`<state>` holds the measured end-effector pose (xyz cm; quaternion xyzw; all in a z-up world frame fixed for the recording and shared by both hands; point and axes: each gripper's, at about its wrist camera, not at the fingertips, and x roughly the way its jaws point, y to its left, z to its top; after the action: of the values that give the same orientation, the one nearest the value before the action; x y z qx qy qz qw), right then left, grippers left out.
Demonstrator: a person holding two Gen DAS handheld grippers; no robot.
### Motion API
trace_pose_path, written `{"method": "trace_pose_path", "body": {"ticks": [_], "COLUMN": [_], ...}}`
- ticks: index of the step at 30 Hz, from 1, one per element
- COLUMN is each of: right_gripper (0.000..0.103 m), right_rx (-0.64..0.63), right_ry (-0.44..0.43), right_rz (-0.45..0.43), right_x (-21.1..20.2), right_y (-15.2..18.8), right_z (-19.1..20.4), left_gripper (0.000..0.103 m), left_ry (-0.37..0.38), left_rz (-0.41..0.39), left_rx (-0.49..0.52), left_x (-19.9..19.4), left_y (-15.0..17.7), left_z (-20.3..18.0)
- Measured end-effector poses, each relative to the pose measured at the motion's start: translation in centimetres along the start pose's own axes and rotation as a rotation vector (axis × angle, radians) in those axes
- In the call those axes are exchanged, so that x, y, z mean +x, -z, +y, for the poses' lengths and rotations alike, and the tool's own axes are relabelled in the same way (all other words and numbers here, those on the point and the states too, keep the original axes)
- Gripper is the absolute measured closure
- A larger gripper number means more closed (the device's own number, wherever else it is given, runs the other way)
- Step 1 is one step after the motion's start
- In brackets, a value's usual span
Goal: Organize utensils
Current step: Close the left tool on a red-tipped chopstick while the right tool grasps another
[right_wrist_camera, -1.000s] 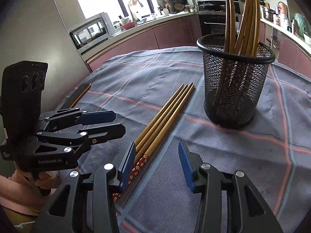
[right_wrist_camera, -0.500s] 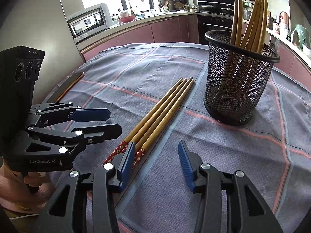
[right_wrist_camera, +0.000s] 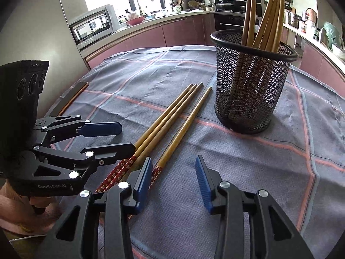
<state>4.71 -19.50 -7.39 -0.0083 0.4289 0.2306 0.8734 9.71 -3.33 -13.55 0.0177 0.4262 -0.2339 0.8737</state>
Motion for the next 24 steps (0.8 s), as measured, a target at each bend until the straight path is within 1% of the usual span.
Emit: {"method": "trace_pose_path", "body": {"ticks": [4,10,12,14,16,18,20,22,24], "right_gripper": [0.064,0.064,0.064,0.065,0.066,0.07,0.071,0.071,0.071], "right_rx": [0.001,0.003,0.002,0.004,0.004,0.002,0.004,0.0,-0.003], "right_ry": [0.003,0.003,0.003,0.006,0.007,0.013,0.014,0.017,0.021], "right_rz": [0.001,-0.003,-0.003,-0.003,-0.002,0.001,0.005,0.008,0.009], "right_x": [0.03,0.15,0.14,0.13,0.11,0.12,0.2,0.26,0.44], "right_y": [-0.03,-0.02,-0.03,-0.02,-0.05,-0.09,-0.2,-0.27,-0.45], "right_z": [-0.09,-0.11,-0.12,-0.15,-0.25,-0.33,-0.4,-0.33,-0.29], "left_gripper": [0.057,0.055,0.056,0.062,0.064,0.069,0.077,0.079,0.079], "left_ry": [-0.022,-0.031,-0.036,-0.045,-0.047,-0.043,-0.03,-0.035,-0.036], "left_rz": [0.002,0.003,0.001,0.001,-0.001,0.0,0.006,0.01,0.013], "left_rx": [0.017,0.019,0.017,0.016,0.013,0.008,-0.004,-0.006,-0.005], "left_x": [0.22,0.46,0.53,0.58,0.53,0.49,0.52,0.62,0.7], "left_y": [-0.15,-0.4,-0.45,-0.42,-0.41,-0.42,-0.47,-0.56,-0.72], "left_z": [-0.34,-0.43,-0.41,-0.32,-0.23,-0.15,0.03,0.11,0.09]}}
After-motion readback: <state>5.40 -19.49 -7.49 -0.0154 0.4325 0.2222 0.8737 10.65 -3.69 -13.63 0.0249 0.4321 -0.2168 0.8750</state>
